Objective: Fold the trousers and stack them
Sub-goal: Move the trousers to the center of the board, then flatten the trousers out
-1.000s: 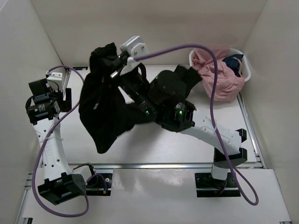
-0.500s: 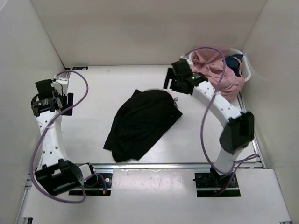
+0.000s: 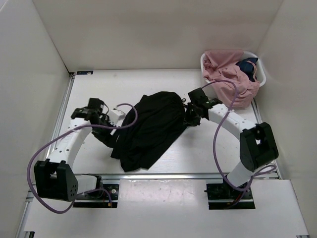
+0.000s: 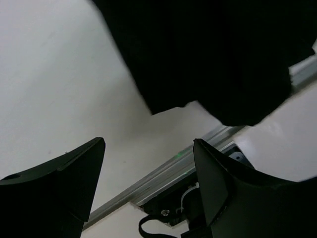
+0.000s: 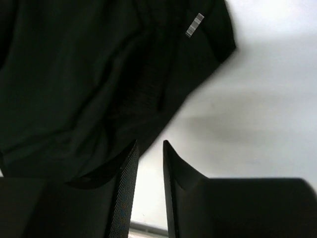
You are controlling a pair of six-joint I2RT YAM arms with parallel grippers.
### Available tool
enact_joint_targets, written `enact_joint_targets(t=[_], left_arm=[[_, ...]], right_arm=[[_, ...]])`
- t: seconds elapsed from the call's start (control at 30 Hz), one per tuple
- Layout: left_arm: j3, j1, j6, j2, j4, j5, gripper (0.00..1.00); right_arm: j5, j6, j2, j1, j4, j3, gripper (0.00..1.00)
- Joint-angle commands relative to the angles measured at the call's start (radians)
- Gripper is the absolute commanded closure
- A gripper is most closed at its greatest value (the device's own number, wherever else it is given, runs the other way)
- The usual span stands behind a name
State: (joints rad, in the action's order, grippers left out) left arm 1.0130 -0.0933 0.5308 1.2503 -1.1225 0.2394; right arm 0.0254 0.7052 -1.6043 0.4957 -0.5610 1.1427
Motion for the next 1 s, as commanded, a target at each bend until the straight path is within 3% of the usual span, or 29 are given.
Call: enact_joint_targets(t=[0.0, 0.07, 0.1, 0.17, 0.4, 0.53, 0.6, 0.63, 0.67, 0.7, 0.73, 0.77, 0.8, 0.9, 0.97], left_arm=[[-0.021, -0.101, -0.018, 0.003, -0.003, 0.12, 0.17], [-0.021, -0.158, -0.028, 0.027, -0.003, 0.106, 0.18], [-0.03, -0.177, -0.028, 0.028, 0.007, 0.106, 0.18], [-0.03, -0.227, -0.028, 0.04, 0.027, 0.093, 0.15], [-0.077, -0.463, -0.014, 0.211, 0.145, 0.012, 0.09], [-0.106, -0.502, -0.023, 0.303, 0.205, -0.009, 0.06], [-0.119, -0.502, -0.034, 0.334, 0.237, -0.021, 0.12], [-0.129, -0.502, -0.034, 0.362, 0.237, -0.032, 0.18], [-0.129, -0.502, -0.043, 0.374, 0.248, -0.044, 0.28], [-0.129, -0.502, -0.043, 0.385, 0.248, -0.073, 0.57], [-0.14, -0.502, -0.06, 0.385, 0.259, -0.095, 0.74], [-0.14, -0.493, -0.071, 0.385, 0.259, -0.119, 0.86], [-0.14, -0.493, -0.08, 0.373, 0.259, -0.162, 0.86], [-0.14, -0.418, -0.089, 0.269, 0.282, -0.293, 0.86], [-0.149, -0.35, -0.059, 0.143, 0.302, -0.464, 0.86]], right_arm=[[-0.067, 0.027, -0.06, 0.018, 0.099, 0.064, 0.69], [-0.077, 0.036, -0.104, 0.027, 0.099, 0.098, 0.65], [-0.087, 0.052, -0.124, 0.027, 0.078, 0.109, 0.5], [-0.126, 0.074, -0.181, 0.018, 0.069, 0.141, 0.44], [-0.117, 0.074, -0.305, 0.009, 0.016, 0.236, 0.41], [-0.117, 0.074, -0.359, 0.009, -0.025, 0.258, 0.36], [-0.117, 0.074, -0.37, 0.009, -0.034, 0.258, 0.36], [-0.117, 0.074, -0.379, 0.009, -0.045, 0.249, 0.38], [-0.117, 0.074, -0.379, 0.009, -0.045, 0.249, 0.47], [-0.108, 0.074, -0.379, 0.009, -0.063, 0.249, 0.6], [-0.108, 0.074, -0.379, -0.002, -0.072, 0.236, 0.74], [-0.098, 0.074, -0.379, -0.002, -0.083, 0.236, 0.95], [-0.097, 0.074, -0.359, -0.011, -0.083, 0.212, 1.0], [-0.058, 0.074, -0.263, -0.023, -0.1, 0.18, 1.0], [-0.003, 0.044, -0.2, -0.023, -0.146, 0.17, 1.0]])
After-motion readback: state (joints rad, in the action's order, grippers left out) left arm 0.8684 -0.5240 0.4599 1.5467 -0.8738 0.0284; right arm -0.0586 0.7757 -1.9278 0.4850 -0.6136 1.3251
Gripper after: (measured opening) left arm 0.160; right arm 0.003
